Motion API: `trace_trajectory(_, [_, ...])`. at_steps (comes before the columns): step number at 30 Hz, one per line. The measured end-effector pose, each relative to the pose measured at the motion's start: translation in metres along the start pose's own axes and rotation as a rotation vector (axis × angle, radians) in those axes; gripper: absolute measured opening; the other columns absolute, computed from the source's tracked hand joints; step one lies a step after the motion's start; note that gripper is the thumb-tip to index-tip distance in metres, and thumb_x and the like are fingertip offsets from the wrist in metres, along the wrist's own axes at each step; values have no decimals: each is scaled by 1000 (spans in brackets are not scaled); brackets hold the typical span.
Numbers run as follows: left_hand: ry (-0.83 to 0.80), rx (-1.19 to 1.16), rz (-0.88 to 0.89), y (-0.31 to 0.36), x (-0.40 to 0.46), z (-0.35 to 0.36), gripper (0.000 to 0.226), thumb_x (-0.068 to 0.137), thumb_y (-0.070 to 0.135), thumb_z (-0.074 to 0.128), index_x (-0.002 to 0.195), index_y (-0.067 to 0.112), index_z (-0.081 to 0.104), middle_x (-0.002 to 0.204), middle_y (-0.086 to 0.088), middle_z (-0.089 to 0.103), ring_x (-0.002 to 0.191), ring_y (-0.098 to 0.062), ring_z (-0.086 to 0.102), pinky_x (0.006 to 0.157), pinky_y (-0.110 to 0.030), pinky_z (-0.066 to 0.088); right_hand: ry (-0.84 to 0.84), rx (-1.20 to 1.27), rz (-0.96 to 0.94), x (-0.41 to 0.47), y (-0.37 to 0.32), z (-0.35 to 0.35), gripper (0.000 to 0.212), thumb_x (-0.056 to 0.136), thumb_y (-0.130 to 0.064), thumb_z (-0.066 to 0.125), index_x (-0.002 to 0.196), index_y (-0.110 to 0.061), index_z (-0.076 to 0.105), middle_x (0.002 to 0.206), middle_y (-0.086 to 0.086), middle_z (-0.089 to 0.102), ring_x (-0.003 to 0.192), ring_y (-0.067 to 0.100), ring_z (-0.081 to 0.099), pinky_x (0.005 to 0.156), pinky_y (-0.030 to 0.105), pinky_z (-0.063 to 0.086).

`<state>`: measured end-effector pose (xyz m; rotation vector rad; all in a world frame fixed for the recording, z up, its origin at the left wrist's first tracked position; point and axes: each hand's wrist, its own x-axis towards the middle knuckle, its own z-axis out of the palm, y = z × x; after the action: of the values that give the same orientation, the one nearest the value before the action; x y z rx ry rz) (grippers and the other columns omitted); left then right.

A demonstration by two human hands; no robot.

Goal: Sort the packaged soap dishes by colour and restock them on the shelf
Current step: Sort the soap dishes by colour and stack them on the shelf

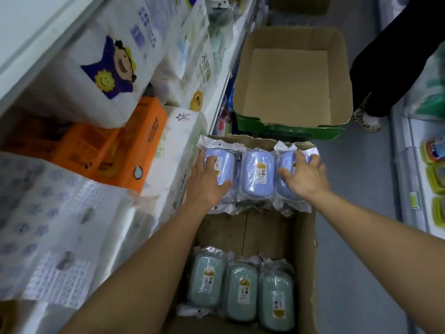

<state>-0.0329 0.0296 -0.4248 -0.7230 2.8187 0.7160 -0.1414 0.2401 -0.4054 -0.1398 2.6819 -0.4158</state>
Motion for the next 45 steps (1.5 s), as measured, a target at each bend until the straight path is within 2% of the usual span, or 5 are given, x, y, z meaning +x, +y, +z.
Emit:
trace_trajectory(7, [-83, 211, -7, 26, -29, -35, 89, 93, 53, 56, 157, 18, 5, 165, -6, 1, 151, -26, -1, 120, -45, 15, -78, -248, -207, -41, -24, -26, 75, 92, -51, 52, 153, -23, 18, 161, 7, 7, 145, 33, 11, 113, 48, 21])
trace_trajectory(13, [225, 205, 80, 46, -125, -65, 85, 89, 57, 50, 157, 21, 13, 162, -1, 22, 150, -22, 14, 120, -44, 16, 28, -225, -578, -123, -32, -57, 61, 95, -44, 49, 149, -25, 29, 155, 0, 24, 137, 27, 31, 106, 43, 35])
trace_trajectory(20, [607, 189, 50, 58, -281, -87, 73, 84, 61, 46, 142, 16, 45, 140, -4, 52, 125, -24, 51, 97, -42, 45, 287, -117, -916, -243, -11, -77, 57, 95, -47, 41, 144, -19, 41, 138, 2, 51, 118, 27, 53, 87, 42, 47])
trace_trajectory(26, [756, 277, -124, 55, -424, -86, 71, 87, 60, 47, 143, 17, 43, 142, -6, 49, 123, -27, 52, 99, -43, 44, 338, -25, -1165, -348, 1, -68, 62, 91, -50, 40, 144, -17, 39, 139, 7, 51, 117, 28, 57, 84, 43, 51])
trace_trajectory(45, [810, 257, -915, -47, -809, -2, 75, 83, 62, 41, 141, 14, 47, 135, -8, 57, 119, -31, 57, 94, -46, 48, -66, -205, -1861, -660, -23, 99, 66, 86, -39, 64, 144, -16, 40, 144, 12, 46, 119, 33, 53, 84, 46, 50])
